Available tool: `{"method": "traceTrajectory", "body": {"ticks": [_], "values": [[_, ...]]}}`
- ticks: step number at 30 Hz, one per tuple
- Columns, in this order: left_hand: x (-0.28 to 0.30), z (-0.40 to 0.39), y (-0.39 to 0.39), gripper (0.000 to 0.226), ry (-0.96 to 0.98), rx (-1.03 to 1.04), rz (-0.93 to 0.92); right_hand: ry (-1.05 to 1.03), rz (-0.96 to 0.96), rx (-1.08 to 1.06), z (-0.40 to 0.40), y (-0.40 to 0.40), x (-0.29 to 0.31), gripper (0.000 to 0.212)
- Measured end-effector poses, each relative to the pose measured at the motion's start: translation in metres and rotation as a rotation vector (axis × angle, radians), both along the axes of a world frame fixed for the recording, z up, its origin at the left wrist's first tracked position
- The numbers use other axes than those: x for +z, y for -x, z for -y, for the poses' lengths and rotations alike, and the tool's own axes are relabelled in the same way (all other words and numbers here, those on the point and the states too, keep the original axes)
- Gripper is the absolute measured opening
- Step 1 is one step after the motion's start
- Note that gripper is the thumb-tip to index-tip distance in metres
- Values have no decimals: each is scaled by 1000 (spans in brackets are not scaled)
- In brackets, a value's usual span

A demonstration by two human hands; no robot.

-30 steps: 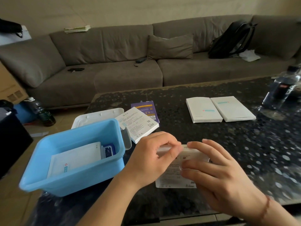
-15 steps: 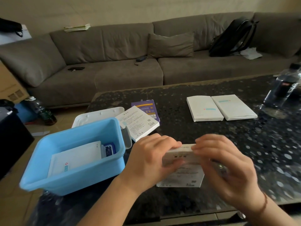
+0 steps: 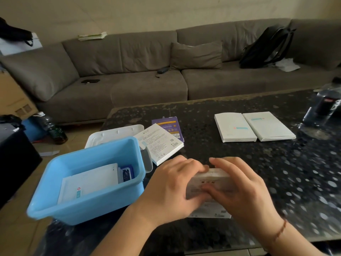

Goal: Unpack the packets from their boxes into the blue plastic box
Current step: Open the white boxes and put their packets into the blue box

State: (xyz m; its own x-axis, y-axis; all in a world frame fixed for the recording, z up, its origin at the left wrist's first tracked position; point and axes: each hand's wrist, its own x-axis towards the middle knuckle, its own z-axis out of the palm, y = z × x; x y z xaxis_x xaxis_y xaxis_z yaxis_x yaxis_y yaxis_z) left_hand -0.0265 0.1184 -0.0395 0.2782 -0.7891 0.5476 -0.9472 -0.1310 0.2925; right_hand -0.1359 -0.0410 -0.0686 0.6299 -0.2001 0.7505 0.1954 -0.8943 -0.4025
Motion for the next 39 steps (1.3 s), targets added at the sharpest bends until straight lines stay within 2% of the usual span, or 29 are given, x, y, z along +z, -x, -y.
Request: {"method": "traceTrajectory", "body": {"ticks": [3, 5, 7, 9, 10, 12, 13, 15, 18, 20, 21, 23, 26, 29, 32, 34, 37, 39], "values": [[6, -5, -4, 39, -32, -12, -12, -50, -40, 70, 3, 7, -9, 85], [7, -8, -7, 42, 16, 5, -35, -236, -128, 265, 13, 15, -22, 105], [6, -10, -9, 50, 118, -16, -101, -684, -196, 497, 22, 23, -26, 101], [2, -8, -11, 54, 195, -65, -151, -1252, -350, 501, 38, 25, -27, 102], [-1, -4, -11, 54, 203, -81, -167, -1373, -487, 445, 49, 23, -27, 98], [-7, 8, -13, 49, 203, -92, -191, -1342, -713, 375, 65, 16, -26, 77], [-11, 13, -14, 45, 215, -81, -208, -1348, -743, 360, 72, 12, -26, 64], [-21, 22, -19, 45, 248, -21, -245, -1489, -719, 330, 85, 4, -30, 41], [-37, 35, -25, 72, 311, 164, -253, -1700, -572, 288, 102, -14, -35, 27], [-48, 46, -26, 93, 432, 348, -395, -1701, -417, 195, 110, -38, -39, 15], [-52, 53, -25, 95, 496, 423, -510, -1679, -326, 117, 110, -53, -41, 14], [-61, 68, -28, 84, 539, 487, -610, -1648, -155, 0, 105, -84, -41, 18], [-64, 91, -39, 59, 355, 446, -527, -1641, -33, -136, 94, -126, -37, 12], [-68, 119, -56, 56, 87, 405, -491, -1602, -81, -253, 85, -149, -40, 17], [-74, 141, -72, 59, -167, 463, -402, -1534, -199, -218, 81, -153, -49, 25], [-77, 149, -78, 61, -294, 476, -297, -1407, -313, -203, 87, -150, -54, 25], [-82, 159, -78, 67, -431, 455, -102, -1162, -501, -110, 106, -143, -51, 27], [-86, 168, -77, 68, -441, 465, -67, -1060, -605, -23, 121, -136, -46, 30]]}}
